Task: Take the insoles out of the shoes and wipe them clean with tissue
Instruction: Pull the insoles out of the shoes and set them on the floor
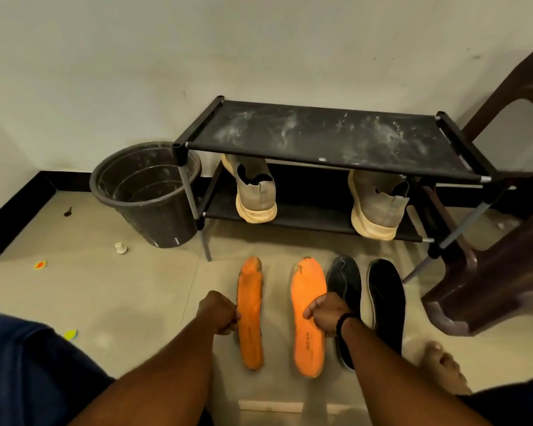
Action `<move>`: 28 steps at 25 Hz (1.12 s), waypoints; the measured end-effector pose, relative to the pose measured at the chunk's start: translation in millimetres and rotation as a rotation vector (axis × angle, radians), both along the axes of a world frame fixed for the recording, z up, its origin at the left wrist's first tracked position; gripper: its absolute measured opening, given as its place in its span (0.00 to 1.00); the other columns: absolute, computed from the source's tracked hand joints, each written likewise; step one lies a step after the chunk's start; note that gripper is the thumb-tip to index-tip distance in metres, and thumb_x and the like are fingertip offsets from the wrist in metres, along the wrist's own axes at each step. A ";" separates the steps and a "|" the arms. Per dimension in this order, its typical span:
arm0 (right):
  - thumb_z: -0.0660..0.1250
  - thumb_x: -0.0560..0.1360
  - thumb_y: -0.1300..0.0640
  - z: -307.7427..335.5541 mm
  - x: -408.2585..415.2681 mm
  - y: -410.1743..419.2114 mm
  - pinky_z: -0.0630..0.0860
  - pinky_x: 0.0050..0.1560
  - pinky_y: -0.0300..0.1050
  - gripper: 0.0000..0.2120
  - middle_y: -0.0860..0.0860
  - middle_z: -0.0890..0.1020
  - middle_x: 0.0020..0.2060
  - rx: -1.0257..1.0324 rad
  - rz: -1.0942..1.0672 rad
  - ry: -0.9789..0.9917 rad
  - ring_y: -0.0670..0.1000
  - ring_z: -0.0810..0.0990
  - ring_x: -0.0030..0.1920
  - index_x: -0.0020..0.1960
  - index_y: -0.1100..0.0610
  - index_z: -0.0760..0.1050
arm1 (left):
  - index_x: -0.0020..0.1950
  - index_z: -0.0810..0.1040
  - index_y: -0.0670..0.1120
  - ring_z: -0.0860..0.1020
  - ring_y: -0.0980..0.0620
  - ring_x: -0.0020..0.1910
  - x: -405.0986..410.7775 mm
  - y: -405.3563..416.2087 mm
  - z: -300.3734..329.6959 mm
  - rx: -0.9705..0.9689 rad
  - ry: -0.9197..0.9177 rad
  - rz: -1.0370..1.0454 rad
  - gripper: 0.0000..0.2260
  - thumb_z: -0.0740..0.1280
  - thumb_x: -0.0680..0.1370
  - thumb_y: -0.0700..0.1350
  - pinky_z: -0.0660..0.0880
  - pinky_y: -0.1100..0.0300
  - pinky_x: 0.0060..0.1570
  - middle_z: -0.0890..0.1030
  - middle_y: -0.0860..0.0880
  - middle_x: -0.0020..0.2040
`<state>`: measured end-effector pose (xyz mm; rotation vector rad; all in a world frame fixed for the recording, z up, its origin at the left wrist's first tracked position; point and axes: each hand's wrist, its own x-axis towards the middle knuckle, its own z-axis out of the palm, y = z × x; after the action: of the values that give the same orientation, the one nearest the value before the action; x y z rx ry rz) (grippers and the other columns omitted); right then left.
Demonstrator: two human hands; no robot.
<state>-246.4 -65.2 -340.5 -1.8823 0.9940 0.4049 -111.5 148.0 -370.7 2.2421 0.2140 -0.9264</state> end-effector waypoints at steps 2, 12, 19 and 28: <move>0.59 0.73 0.70 -9.6 7.5 0.7 0.74 0.38 0.39 0.16 0.49 0.81 0.40 -0.057 0.053 -0.020 0.48 0.77 0.41 0.42 0.57 0.83 | 0.43 0.83 0.38 0.83 0.46 0.31 -1.4 -12.0 -11.9 0.009 -0.017 0.022 0.05 0.73 0.77 0.39 0.83 0.55 0.33 0.85 0.40 0.39; 0.58 0.72 0.69 -39.6 26.0 -15.0 0.73 0.38 0.40 0.26 0.54 0.78 0.53 -0.081 0.034 0.000 0.54 0.78 0.49 0.66 0.50 0.71 | 0.49 0.83 0.47 0.84 0.48 0.43 -11.2 -39.2 -49.0 -0.096 -0.144 0.131 0.08 0.77 0.73 0.45 0.83 0.51 0.49 0.84 0.47 0.46; 0.63 0.69 0.62 -36.3 25.2 -19.6 0.80 0.53 0.49 0.27 0.55 0.71 0.62 -0.274 0.074 0.027 0.58 0.79 0.54 0.66 0.47 0.72 | 0.55 0.84 0.48 0.82 0.51 0.51 -16.6 -67.1 -14.6 -0.221 -0.465 0.054 0.13 0.77 0.73 0.52 0.80 0.52 0.55 0.85 0.51 0.50; 0.66 0.72 0.59 90.8 65.2 -7.2 0.76 0.43 0.40 0.08 0.48 0.83 0.34 -0.303 -0.094 -0.571 0.50 0.83 0.41 0.37 0.53 0.81 | 0.51 0.83 0.46 0.81 0.50 0.46 0.0 -119.0 120.4 -0.445 -0.980 0.014 0.08 0.71 0.77 0.49 0.79 0.52 0.47 0.83 0.49 0.47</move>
<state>-181.2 -72.4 -249.7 -2.0380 0.7726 -0.3476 -111.5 29.0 -250.2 2.0002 -0.3848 0.1957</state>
